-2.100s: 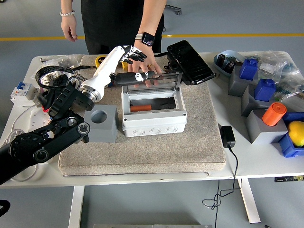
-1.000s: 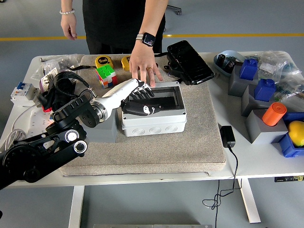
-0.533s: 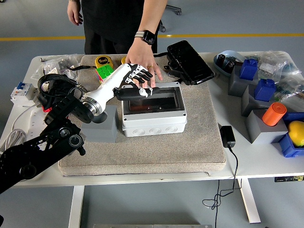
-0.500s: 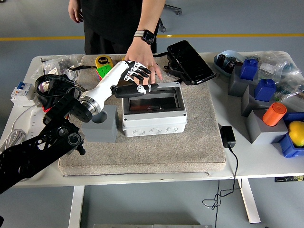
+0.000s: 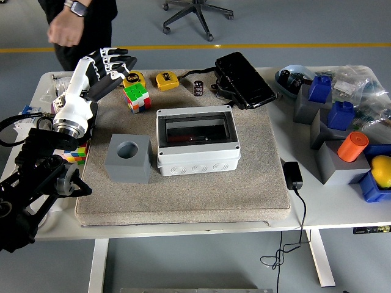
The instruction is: Fetch the battery,place it into the box,close the lid of the box
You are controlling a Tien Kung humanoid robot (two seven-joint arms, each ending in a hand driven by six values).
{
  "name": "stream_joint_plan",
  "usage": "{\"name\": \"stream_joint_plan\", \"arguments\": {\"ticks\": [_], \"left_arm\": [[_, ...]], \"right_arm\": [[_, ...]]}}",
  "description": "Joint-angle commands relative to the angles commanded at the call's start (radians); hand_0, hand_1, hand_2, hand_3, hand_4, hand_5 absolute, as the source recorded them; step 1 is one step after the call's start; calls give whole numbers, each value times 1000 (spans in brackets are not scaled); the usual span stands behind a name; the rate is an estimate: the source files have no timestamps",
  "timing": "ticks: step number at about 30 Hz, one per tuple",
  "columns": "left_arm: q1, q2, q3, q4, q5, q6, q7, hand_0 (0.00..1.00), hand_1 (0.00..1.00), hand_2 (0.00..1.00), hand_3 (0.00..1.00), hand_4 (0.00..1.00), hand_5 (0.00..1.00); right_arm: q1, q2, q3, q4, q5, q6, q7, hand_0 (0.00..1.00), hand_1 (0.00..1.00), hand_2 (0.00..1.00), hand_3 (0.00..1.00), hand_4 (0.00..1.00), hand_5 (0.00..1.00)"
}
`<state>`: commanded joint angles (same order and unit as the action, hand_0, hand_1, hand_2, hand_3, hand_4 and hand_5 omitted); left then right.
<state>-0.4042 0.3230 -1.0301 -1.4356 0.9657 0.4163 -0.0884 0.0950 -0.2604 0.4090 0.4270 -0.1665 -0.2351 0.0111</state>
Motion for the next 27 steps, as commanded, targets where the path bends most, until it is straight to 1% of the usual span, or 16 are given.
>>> {"name": "stream_joint_plan", "arguments": {"ticks": [6, 8, 13, 20, 27], "left_arm": [[39, 24, -46, -5, 5, -12, -4, 540, 640, 619, 591, 909, 422], [60, 35, -65, -12, 4, -17, -10, 532, 638, 616, 589, 911, 423], [101, 42, -114, -29, 0, -23, -33, 535, 640, 615, 586, 913, 422], [113, 60, -137, -36, 3, -31, -41, 538, 642, 612, 584, 914, 420], [131, 59, -157, -42, 10, -33, -39, 540, 642, 611, 585, 916, 420]], "right_arm": [[3, 0, 2, 2, -8, 1, 3, 606, 630, 591, 558, 900, 455], [6, 2, 1, 2, -9, 2, 3, 606, 630, 591, 558, 900, 455], [14, 0, -2, 1, -9, 2, 2, 606, 630, 591, 558, 900, 455], [19, -4, -11, -3, -3, 6, -2, 606, 630, 591, 558, 900, 456], [10, 3, -12, -3, -5, 6, -1, 606, 630, 592, 558, 900, 458]]}}
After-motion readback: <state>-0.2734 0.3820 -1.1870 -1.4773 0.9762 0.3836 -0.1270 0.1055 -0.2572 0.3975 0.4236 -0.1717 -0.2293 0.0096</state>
